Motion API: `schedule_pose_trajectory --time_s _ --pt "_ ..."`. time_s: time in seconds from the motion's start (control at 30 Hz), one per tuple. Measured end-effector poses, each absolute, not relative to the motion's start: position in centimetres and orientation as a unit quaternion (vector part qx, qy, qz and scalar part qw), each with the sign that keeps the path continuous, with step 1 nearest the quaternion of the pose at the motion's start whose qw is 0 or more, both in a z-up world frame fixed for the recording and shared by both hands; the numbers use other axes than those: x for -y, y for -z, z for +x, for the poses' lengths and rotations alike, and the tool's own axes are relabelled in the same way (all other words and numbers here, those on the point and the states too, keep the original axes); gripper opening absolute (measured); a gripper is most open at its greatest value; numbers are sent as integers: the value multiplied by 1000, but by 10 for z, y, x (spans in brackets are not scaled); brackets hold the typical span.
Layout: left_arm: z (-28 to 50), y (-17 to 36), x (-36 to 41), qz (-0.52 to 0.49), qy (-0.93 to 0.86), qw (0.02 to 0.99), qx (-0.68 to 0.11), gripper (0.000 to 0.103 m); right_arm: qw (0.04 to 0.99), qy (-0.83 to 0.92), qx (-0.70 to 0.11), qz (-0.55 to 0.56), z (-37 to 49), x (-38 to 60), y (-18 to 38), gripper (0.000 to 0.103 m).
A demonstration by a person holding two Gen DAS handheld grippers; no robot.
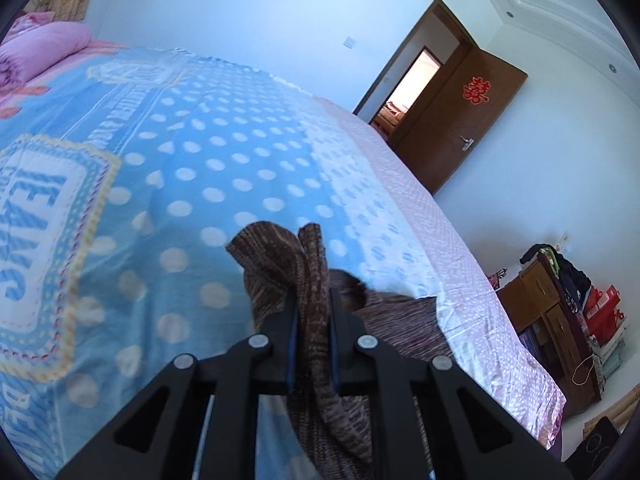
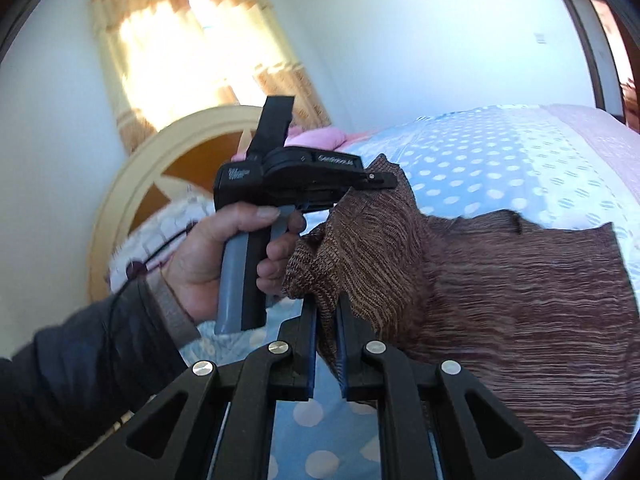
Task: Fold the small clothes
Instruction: 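Lift the side edge with both tools and fold it across the sweater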
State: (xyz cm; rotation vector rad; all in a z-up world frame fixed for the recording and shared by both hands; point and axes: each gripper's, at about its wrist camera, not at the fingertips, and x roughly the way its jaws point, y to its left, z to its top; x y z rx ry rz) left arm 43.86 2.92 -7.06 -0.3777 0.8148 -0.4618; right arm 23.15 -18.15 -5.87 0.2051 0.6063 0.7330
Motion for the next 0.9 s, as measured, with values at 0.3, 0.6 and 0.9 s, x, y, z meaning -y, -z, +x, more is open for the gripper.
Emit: schedule_pose_trajectory --time_s 0.3,0.6,0.9 --pt "450 78 23 -175 250 862 -404 13 889 -314 -301 143 236 249 57 8" --pt "452 70 90 -149 291 850 -413 13 885 -286 -321 180 227 309 66 7" --pt "452 80 157 -93 316 840 -432 13 877 -252 -345 221 221 359 86 7"
